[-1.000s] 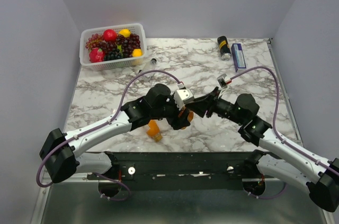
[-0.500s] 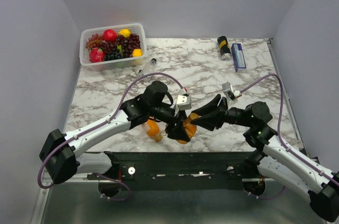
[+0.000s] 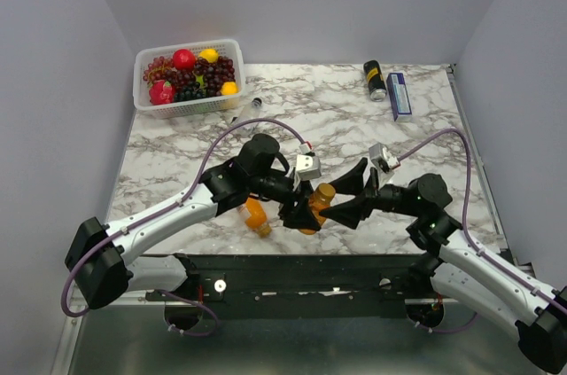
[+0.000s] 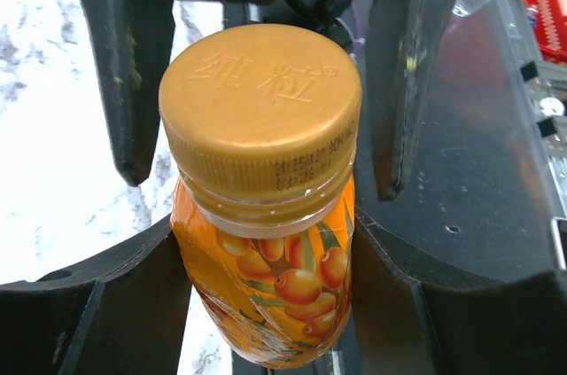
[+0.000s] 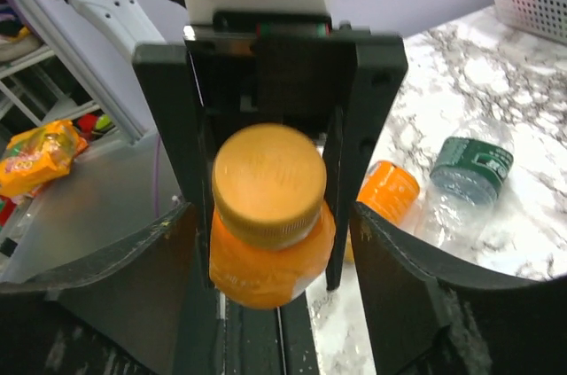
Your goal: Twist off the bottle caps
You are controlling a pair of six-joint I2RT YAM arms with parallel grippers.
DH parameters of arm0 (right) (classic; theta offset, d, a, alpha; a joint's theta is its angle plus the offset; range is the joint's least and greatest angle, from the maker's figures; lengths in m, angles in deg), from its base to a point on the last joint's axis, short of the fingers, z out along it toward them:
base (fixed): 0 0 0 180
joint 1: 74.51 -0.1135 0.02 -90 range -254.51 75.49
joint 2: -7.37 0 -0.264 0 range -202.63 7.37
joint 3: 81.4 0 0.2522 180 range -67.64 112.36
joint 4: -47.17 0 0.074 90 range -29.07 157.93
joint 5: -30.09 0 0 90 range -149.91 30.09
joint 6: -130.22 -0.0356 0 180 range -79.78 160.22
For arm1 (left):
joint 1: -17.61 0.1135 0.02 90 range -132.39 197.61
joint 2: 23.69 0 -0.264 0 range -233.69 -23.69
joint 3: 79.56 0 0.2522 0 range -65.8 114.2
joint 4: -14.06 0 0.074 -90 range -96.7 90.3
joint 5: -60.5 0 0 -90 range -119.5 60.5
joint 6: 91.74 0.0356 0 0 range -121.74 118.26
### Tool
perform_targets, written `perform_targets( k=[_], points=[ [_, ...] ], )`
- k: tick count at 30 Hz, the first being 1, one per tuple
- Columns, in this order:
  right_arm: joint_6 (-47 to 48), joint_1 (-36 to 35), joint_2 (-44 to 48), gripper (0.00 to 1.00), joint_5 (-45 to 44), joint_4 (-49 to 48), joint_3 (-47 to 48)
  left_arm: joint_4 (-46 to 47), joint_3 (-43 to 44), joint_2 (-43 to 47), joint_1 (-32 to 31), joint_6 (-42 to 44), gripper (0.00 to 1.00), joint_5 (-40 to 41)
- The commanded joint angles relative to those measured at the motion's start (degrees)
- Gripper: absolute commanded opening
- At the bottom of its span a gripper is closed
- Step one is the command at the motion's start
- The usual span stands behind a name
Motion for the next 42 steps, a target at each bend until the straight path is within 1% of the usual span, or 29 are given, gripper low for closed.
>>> perform_targets(
  k=[1, 4, 7, 9, 11, 12, 13, 14, 15, 18, 19, 21, 22, 23, 27, 28, 31, 38, 42],
  points=[
    [1.57, 0.17, 2.91, 0.83, -3.64, 2.62, -1.05, 0.82, 2.02, 2.47, 0.32, 0.76, 0.43, 6.15],
    [2.01, 0.17, 4.49, 0.85, -5.22, 4.55, -0.97, 0.81, 1.67, 3.61, 0.23, 1.2, 0.43, 8.87],
    [2.54, 0.08, 5.72, 0.86, -8.47, 7.71, -0.27, 0.38, 1.41, 4.93, 0.23, 1.47, 0.43, 15.98],
    [2.54, 0.17, 6.51, 0.85, -10.14, 9.99, 0.26, -0.32, 1.06, 5.55, 0.14, 1.73, 0.44, 24.75],
    [1.15, 0.17, 7.22, 0.86, -12.78, 10.1, 0.61, -1.55, 1.32, 5.99, -1.26, 2.34, 0.44, 32.31],
    [0.18, 0.17, 7.65, 0.86, -13.75, 10.1, 0.96, -2.43, 1.32, 5.99, -1.61, 2.43, 0.44, 39.92],
    [-1.05, 0.17, 7.92, 0.85, -17.58, 10.44, 1.23, -2.7, 1.32, 6.08, -2.14, 2.52, 0.44, 43.04],
    [-4.28, 0.17, 7.84, 0.86, -20.06, 11.58, 2.97, -2.96, 1.32, 5.99, -3.19, 2.52, 0.43, 46.03],
    [-5.19, 0.17, 7.66, 0.84, -22.35, 13.94, 3.77, -3.23, 1.23, 5.99, -3.72, 2.61, 0.43, 48.06],
    [-10.63, -0.01, 7.65, 0.69, -28.24, 13.27, 3.87, -2.88, 0.71, 5.91, -5.83, 2.26, 0.42, 53.78],
    [-11.51, -1.4, 8.01, 0.68, -31.83, 12.56, 3.35, -3.23, 0.71, 5.29, -6.62, 2.17, 0.42, 57.97],
    [-11.35, -3.69, 7.84, 0.68, -36.58, 14.03, 3.77, -3.84, 0.88, 4.5, -9.24, 2.61, 0.42, 61.08],
    [-10.74, -5.87, 7.31, 0.68, -40.7, 14.83, 4.39, -3.84, 0.79, 4.06, -10.04, 2.96, 0.42, 61.96],
    [-9.86, -6.85, 5.39, 0.68, -42.04, 15.54, 5.01, -3.67, 0.71, 3.88, -10.75, 2.87, 0.42, 62.32],
    [-10.9, -9.23, 2.66, 0.71, -42.93, 8.54, 3.96, -3.14, 0.27, 3.36, -12.34, 2.87, 0.42, 61.44],
    [-10.99, -10.28, 2.21, 0.71, -44.85, 8.17, 3.87, -3.14, 0.27, 3.27, -12.6, 2.87, 0.42, 61.27],
    [-10.38, -11.17, 0.98, 0.72, -46.89, 8.6, 4.22, -3.23, 0.27, 2.92, -13.04, 2.87, 0.42, 61.0],
    [-10.2, -11.87, 0.8, 0.72, -46.98, 6.58, 3.69, -3.58, 0.62, 1.95, -13.57, 2.78, 0.42, 60.47],
    [-10.38, -12.14, 0.02, 0.69, -45.14, 5.87, 4.04, -3.84, 0.71, 1.6, -13.74, 2.96, 0.42, 60.83]
  ],
)
